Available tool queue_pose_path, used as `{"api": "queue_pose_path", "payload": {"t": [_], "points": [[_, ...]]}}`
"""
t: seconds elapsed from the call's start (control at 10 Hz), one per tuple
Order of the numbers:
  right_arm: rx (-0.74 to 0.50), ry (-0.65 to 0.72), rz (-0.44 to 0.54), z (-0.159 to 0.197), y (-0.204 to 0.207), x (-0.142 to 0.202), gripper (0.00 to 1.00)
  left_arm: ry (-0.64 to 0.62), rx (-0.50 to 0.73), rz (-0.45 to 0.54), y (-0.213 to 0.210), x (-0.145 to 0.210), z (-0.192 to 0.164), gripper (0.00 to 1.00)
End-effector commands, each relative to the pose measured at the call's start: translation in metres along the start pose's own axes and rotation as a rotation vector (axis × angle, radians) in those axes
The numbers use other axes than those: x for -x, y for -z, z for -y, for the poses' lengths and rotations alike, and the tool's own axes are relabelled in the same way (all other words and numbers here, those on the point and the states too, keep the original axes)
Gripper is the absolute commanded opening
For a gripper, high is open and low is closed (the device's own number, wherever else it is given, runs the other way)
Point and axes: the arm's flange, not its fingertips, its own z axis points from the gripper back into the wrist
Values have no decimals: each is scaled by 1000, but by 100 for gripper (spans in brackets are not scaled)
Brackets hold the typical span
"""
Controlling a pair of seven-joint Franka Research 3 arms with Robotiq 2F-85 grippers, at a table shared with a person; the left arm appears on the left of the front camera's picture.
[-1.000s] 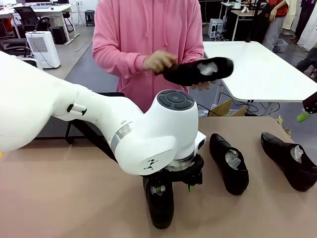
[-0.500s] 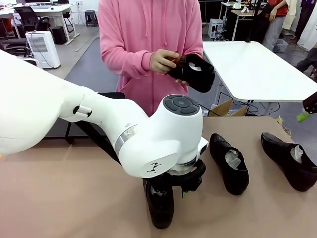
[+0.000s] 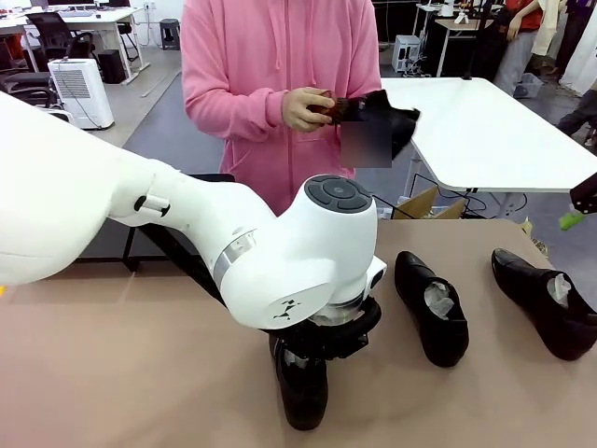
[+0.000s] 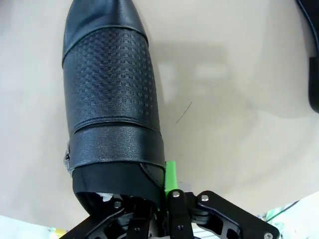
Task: Organize the shoes by placing them on the stand.
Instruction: Place the Shoe from the middle of the table onto the Shoes Stand.
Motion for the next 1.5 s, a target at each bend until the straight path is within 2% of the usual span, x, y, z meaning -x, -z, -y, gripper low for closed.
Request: {"api": "queue_pose_path", "payload": {"t": [0.0,0.2,0.3,0.6,0.7,0.8,1.1,1.2,1.4], "points": [[6,16,7,-3,0,1,100,-16,-29,16,1,0,-2,0],[6,16,7,-3,0,1,100,0,13,-7,-6,5,-7,0],[6,16,7,-3,0,1,100,26,56,16,-28,14,-15,0],[6,16,7,-3,0,1,100,20,80,140,-105,44,-75,0],[6,16,7,-3,0,1,100,17,38,175,-122,46,-101,0],[6,16,7,-3,0,1,100,-19,-40,235,-134,39,-138,0],[6,16,7,-3,0,1,100,37,-116,403,-148,8,-221,0],[6,16,7,-3,0,1,100,59,-156,486,-151,-9,-250,0],[6,16,7,-3,0,1,100,62,-174,527,-147,-45,-292,0]]}}
